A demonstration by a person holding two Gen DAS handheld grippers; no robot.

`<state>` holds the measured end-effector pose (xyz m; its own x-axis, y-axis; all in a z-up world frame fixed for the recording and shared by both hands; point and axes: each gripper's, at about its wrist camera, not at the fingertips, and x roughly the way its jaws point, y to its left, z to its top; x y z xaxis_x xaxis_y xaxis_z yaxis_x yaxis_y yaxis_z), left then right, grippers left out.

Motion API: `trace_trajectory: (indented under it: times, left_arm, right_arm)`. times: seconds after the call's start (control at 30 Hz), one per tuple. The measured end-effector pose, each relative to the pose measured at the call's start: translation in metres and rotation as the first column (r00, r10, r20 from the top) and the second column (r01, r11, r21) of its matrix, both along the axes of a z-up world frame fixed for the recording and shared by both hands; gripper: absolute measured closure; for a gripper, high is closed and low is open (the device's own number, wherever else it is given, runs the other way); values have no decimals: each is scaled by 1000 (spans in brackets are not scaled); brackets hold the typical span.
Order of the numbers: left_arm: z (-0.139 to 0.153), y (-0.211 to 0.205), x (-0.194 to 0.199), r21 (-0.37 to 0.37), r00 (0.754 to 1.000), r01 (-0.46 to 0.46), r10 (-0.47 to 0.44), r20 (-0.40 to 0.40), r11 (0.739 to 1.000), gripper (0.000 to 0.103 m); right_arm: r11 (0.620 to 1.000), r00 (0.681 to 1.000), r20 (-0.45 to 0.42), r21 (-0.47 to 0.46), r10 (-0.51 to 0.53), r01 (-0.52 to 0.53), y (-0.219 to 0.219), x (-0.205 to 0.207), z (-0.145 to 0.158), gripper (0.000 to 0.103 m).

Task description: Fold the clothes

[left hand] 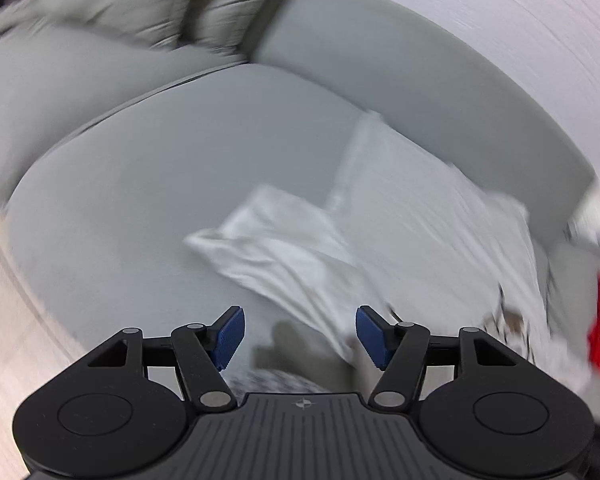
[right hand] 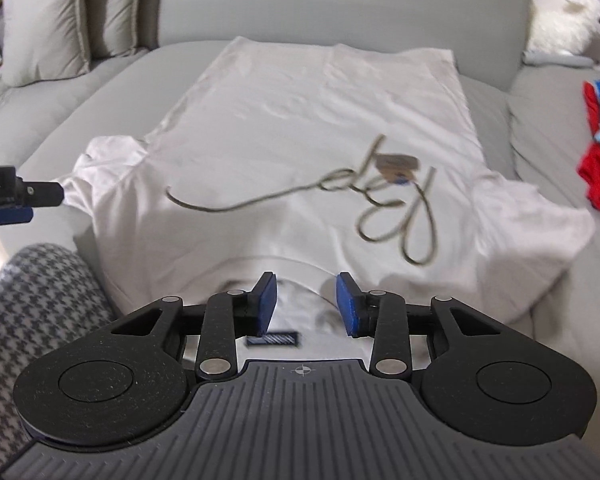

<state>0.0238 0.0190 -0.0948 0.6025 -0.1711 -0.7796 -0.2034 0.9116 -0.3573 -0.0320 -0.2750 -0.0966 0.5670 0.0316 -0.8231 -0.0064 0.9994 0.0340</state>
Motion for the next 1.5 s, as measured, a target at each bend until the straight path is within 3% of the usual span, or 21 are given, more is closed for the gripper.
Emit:
trace_trajectory:
  times: [0.17,0.3,0.5,0.6,0.73,0.87,0.9,0.93,0.97,1.1,1.17,1.27,1.33,1.4,1.47,1.5]
  left_arm:
    - [-16,27,13,-178,990,-139,130,-59,974,44]
    - [-32,38,25,-239,970,-240,220,-107,941,47]
    - [-52,53,40,-274,944,-327,297,-145,905,53]
    - [-53,51,44,-265,949,-311,285,-133,912,52]
    - [-49,48,57,-270,966,-258,238,-103,928,64]
    - [-59,57,63,-272,947,-312,273,-171,910,68]
    - [-59,59,62,-273,942,-326,287,-174,905,80]
    - [-58,60,60,-262,939,-336,298,-173,905,100]
    - [-55,60,58,-224,940,-333,303,-157,916,102]
    - [-29,45,47,-15,975,-222,222,7,975,102]
    - [-18,28,46,150,989,-134,123,82,980,102]
    - [-33,24,57,184,992,-108,119,-47,977,100]
    - [-41,27,59,177,989,-104,120,-86,979,92]
    - [-36,29,57,194,992,-83,99,-73,978,90]
    - [-28,28,55,240,992,-74,95,-78,968,77]
    - [-23,26,53,275,991,-84,110,-81,958,59]
  right_arm:
    - [998,998,-3,-18,56,-56,22,12,-1,64]
    - [994,995,-10,-46,99,-99,37,16,-3,64]
    - [989,992,-22,-71,127,-128,45,21,-5,63]
    - [988,991,-31,-76,130,-132,47,25,-7,63]
    - [987,990,-41,-84,136,-139,50,30,-8,63]
    - [985,989,-45,-91,144,-148,53,32,-8,63]
    - [985,988,-44,-92,145,-149,54,33,-8,63]
    - [984,988,-44,-92,146,-150,55,33,-8,63]
    - [984,988,-46,-95,149,-152,56,34,-8,63]
    - [977,984,-62,-121,166,-173,60,35,-13,63]
    - [973,981,-75,-135,177,-186,63,37,-16,63]
    - [972,977,-118,-139,176,-192,64,40,-25,63]
    - [975,975,-155,-133,157,-178,62,41,-32,63]
    - [979,973,-178,-117,146,-168,58,39,-36,63]
    - [983,974,-181,-103,134,-154,53,36,-35,62]
    - [984,975,-181,-98,130,-149,51,35,-35,61]
